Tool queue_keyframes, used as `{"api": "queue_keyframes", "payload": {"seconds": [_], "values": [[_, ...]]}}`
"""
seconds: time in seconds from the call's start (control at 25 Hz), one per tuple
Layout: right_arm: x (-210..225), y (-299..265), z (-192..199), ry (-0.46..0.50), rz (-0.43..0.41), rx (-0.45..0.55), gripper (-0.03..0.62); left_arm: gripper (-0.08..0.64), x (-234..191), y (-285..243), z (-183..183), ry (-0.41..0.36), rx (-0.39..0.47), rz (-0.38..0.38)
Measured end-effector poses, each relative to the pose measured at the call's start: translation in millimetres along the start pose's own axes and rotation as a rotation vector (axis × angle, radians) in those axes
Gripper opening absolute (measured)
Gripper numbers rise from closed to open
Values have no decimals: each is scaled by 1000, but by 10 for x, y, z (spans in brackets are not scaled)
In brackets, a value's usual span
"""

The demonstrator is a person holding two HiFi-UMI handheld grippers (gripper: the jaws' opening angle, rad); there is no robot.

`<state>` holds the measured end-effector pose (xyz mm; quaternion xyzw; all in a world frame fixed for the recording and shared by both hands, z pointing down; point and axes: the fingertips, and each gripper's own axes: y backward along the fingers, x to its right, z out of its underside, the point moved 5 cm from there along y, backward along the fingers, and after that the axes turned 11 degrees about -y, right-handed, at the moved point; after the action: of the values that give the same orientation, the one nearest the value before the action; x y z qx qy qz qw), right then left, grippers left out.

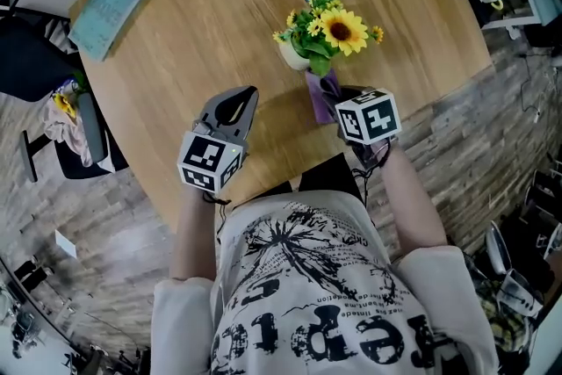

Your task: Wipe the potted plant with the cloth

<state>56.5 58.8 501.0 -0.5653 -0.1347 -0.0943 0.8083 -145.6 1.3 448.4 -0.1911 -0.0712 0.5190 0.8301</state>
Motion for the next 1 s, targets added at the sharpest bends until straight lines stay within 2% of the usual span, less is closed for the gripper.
{"api": "queue_keyframes", "payload": {"seconds": [0.16, 0.32, 0.52, 0.72, 0.76, 1.0], "values": [[366, 184, -59, -4, 144, 45, 83, 3, -7, -71, -19, -4, 2, 8], [683, 320, -153, -66, 230, 110, 83, 22, -19, -216, -9, -16, -16, 38], [1017, 415, -358, -131, 318, 193, 83, 201, -8, -507, 0, -53, -23, 108], [1215, 406, -591, -133, 317, 236, 83, 458, -11, -836, 4, -97, -11, 137], [1237, 394, -644, -128, 312, 245, 83, 491, -12, -896, 0, -97, -6, 149], [1359, 283, -949, -77, 282, 267, 83, 583, -19, -1242, -103, -112, 15, 202]]}}
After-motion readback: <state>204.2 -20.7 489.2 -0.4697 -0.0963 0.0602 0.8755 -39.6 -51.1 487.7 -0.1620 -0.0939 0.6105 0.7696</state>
